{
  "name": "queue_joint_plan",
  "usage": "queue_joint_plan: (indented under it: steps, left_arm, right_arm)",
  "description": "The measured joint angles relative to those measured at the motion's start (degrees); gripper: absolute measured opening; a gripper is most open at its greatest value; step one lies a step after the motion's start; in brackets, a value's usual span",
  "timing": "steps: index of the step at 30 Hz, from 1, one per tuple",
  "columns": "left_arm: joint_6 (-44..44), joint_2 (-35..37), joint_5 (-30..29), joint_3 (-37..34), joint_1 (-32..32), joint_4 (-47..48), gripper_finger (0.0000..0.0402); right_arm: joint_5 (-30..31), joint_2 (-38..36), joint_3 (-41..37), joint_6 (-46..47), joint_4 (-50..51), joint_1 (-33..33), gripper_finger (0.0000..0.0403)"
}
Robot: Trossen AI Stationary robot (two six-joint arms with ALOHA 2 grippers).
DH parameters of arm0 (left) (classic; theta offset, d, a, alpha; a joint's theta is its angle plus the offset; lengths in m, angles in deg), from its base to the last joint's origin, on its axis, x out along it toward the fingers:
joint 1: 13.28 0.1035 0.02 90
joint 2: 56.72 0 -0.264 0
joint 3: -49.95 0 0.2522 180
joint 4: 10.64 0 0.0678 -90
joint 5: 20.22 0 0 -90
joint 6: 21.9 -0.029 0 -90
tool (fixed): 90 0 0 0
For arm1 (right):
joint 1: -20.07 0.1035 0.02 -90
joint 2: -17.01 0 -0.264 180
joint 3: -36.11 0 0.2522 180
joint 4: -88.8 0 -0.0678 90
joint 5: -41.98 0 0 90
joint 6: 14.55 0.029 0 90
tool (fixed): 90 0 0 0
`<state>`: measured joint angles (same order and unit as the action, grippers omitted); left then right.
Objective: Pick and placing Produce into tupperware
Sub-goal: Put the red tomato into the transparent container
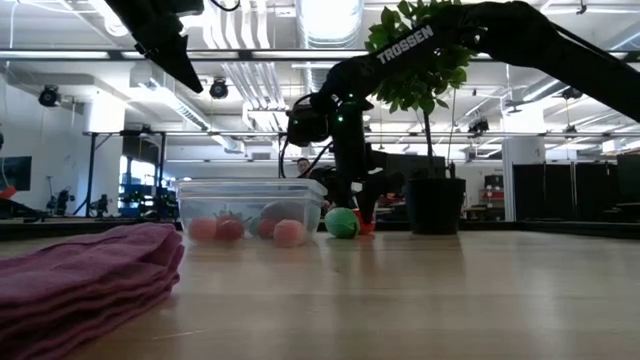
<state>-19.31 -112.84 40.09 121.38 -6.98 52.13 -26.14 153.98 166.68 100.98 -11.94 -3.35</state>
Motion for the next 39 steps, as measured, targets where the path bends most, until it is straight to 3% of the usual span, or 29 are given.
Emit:
queue_joint_plan:
  steps: [6,18,22,25,27,32,39]
  left_arm:
    - [0.0,0.0,0.0,0.0,0.0,0.0,0.0201]
    - [-1.06,0.0,-0.04,-0.02,0.07,0.54,0.0201]
    - [-1.54,0.1,-0.22,-0.02,0.07,3.22,0.0201]
    - [-1.48,0.94,-0.2,-0.09,0.07,4.96,0.0201]
    - [-1.3,2.16,-0.19,-0.09,0.07,5.56,0.0201]
    - [1.67,6.72,0.08,-0.09,0.07,7.12,0.0201]
    - [3.13,11.5,0.66,-0.09,0.07,7.35,0.0201]
  right_arm:
    - [-0.84,0.0,0.17,-1.18,-0.79,0.28,0.0247]
    - [0.84,-0.07,7.88,-11.53,-0.83,4.32,0.0228]
    - [0.53,-0.12,13.23,-22.12,-1.07,6.96,0.0226]
    - [-1.04,-0.48,18.17,-36.94,-0.78,9.15,0.0226]
    - [-3.6,-2.81,17.33,-44.6,-1.73,10.76,0.0226]
    - [-6.4,-6.55,16.78,-50.05,3.83,16.3,0.0226]
    - [-8.43,-5.7,16.65,-56.46,4.5,22.98,0.0226]
